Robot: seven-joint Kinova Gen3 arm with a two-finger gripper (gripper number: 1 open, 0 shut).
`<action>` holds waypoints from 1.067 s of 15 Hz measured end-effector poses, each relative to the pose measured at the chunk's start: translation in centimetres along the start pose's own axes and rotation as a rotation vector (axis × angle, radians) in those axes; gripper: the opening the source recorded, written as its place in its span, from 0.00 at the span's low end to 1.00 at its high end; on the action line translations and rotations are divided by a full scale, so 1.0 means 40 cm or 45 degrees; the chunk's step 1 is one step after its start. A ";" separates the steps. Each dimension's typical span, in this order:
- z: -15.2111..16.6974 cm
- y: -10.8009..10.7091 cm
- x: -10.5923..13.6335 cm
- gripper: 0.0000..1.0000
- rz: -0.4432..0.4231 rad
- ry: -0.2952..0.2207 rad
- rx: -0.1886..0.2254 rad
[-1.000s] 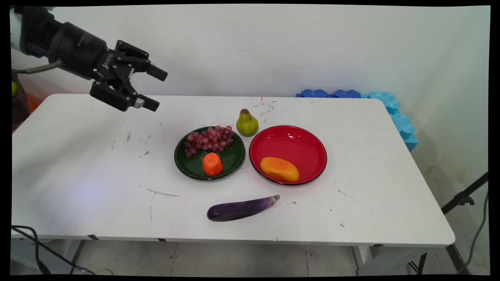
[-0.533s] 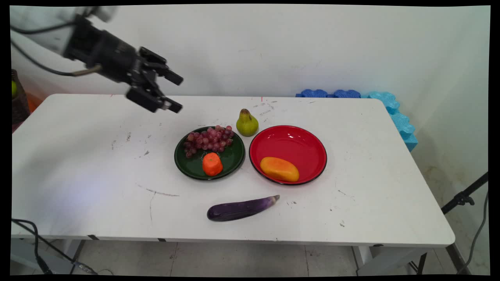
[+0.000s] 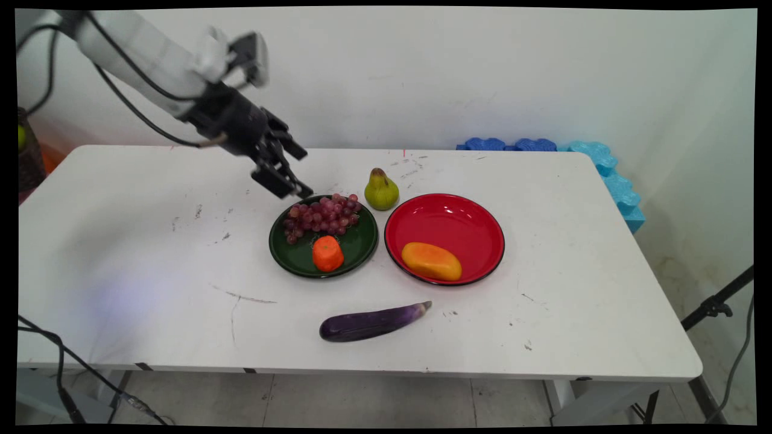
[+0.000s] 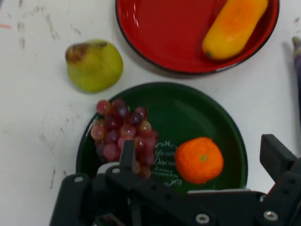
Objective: Pick up the mandarin from the green plate
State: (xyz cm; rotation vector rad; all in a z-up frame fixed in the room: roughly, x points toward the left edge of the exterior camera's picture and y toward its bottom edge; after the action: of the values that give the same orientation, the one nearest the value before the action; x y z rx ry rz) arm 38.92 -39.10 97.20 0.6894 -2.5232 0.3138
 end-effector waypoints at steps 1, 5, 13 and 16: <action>0.029 0.004 0.002 1.00 0.000 -0.033 0.000; 0.134 0.020 0.001 1.00 0.004 -0.132 -0.009; 0.280 0.040 -0.015 1.00 0.036 -0.238 -0.055; 0.324 0.042 -0.023 1.00 0.058 -0.261 -0.069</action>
State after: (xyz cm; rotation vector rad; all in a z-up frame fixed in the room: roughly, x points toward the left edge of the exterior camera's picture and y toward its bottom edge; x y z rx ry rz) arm 33.44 -41.72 85.57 0.6738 -2.7342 0.1988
